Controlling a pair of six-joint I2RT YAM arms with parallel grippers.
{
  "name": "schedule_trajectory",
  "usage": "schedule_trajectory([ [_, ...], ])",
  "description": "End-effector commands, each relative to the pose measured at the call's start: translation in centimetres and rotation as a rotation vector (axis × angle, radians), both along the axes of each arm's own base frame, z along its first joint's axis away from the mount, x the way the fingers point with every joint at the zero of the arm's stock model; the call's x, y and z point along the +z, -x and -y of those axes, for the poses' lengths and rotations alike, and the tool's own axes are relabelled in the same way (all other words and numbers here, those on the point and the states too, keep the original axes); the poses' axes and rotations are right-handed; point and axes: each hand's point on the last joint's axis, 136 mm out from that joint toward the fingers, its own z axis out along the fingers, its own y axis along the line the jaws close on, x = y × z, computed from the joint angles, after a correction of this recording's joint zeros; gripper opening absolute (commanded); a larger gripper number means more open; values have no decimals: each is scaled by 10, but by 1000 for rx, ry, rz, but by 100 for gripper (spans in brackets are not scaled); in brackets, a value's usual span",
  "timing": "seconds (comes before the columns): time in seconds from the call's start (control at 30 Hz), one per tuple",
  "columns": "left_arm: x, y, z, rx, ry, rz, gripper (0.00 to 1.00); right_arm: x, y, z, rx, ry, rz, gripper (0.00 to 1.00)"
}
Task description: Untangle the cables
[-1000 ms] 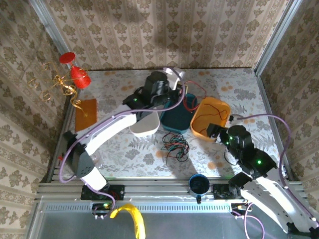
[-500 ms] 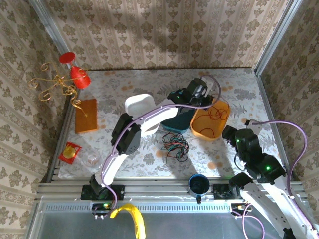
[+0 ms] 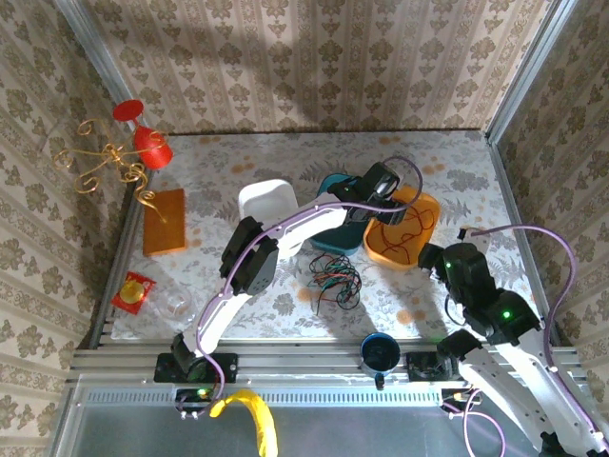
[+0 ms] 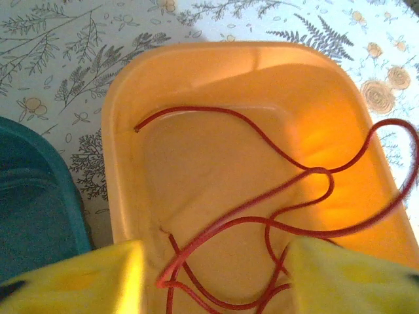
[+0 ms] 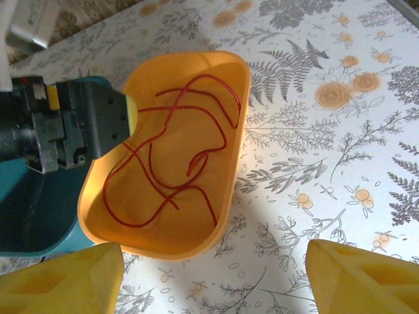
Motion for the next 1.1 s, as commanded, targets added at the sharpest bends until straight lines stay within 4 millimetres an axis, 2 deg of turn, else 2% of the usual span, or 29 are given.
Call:
schedule_trajectory([
  [0.0,50,1,-2,-8,41,72,83,9,-7,-14,72,-16,6,75],
  [0.07,70,4,-11,-1,49,123,88,5,-10,-27,140,-32,-11,74],
  [0.13,85,6,-32,43,60,163,91,-2,-14,-49,251,-62,-42,73],
  [0.23,84,18,-69,98,82,167,92,-19,-13,-89,447,-130,-123,71],
  [0.33,60,35,-111,150,52,122,92,-39,-7,-124,605,-188,-214,69],
  [0.43,28,59,-145,165,-1,61,92,-55,0,-150,720,-183,-286,67],
  [0.53,1,82,-171,160,-57,24,92,-69,3,-165,782,-143,-350,68],
  [0.63,-13,96,-191,172,-104,9,92,-78,-3,-180,813,-135,-373,68],
  [0.73,-16,103,-199,161,-113,10,92,-89,-5,-187,832,-101,-414,69],
  [0.83,-17,108,-198,123,-126,27,92,-106,-8,-190,822,-79,-459,69],
  [0.97,-26,114,-194,77,-151,21,81,-131,-14,-183,756,-35,-526,68],
  [1.07,-31,117,-190,41,-152,11,73,-147,-14,-170,688,4,-564,66],
])
